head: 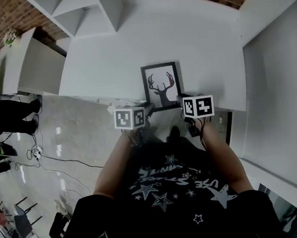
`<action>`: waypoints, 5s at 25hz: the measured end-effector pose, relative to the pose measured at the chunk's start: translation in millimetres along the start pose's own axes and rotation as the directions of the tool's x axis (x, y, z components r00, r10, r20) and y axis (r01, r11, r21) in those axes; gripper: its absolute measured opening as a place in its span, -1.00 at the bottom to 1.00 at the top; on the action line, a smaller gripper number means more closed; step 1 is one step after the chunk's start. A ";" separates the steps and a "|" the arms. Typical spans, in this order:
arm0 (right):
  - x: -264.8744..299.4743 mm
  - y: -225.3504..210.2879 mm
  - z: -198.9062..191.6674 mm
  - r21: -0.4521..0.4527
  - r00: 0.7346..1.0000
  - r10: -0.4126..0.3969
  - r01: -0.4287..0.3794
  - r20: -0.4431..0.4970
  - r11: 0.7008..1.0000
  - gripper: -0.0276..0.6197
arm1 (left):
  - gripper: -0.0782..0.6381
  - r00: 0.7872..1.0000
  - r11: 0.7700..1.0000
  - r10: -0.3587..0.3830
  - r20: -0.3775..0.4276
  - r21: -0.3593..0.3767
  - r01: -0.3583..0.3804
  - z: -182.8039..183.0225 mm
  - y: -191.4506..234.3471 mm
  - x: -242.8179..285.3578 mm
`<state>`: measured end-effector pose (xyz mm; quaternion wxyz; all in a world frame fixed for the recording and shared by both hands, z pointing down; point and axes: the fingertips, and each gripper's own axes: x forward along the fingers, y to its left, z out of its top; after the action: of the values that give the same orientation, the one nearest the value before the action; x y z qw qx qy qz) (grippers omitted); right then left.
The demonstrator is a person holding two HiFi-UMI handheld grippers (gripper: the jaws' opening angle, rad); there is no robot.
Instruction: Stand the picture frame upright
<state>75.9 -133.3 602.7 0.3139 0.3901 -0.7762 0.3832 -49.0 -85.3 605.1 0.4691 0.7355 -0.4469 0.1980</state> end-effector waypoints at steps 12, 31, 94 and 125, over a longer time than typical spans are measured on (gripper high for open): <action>-29.5 0.1 81.2 -0.167 0.967 0.100 -0.062 0.233 0.984 -0.67 | -0.44 0.968 0.989 0.097 0.230 0.089 -0.120 71.1 -28.8 -20.7; -13.0 89.3 145.6 -0.336 0.877 0.316 -0.193 0.362 0.922 -0.67 | -0.45 0.883 0.979 0.184 0.432 -0.002 -0.203 111.4 28.8 -89.2; 190.0 132.8 305.1 -0.130 0.886 -0.105 0.182 0.452 0.975 -0.70 | -0.52 0.957 0.857 0.015 0.290 0.489 -0.161 324.1 257.9 -25.2; 206.9 134.4 307.2 -0.135 0.883 -0.132 0.213 0.450 0.968 -0.60 | -0.42 0.955 0.853 0.043 0.292 0.488 -0.187 330.0 272.4 -7.9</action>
<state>-198.8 -412.8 561.9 0.1983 0.5038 -0.8203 0.1844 -325.2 -411.4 580.4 0.1794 0.8250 -0.4819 0.2346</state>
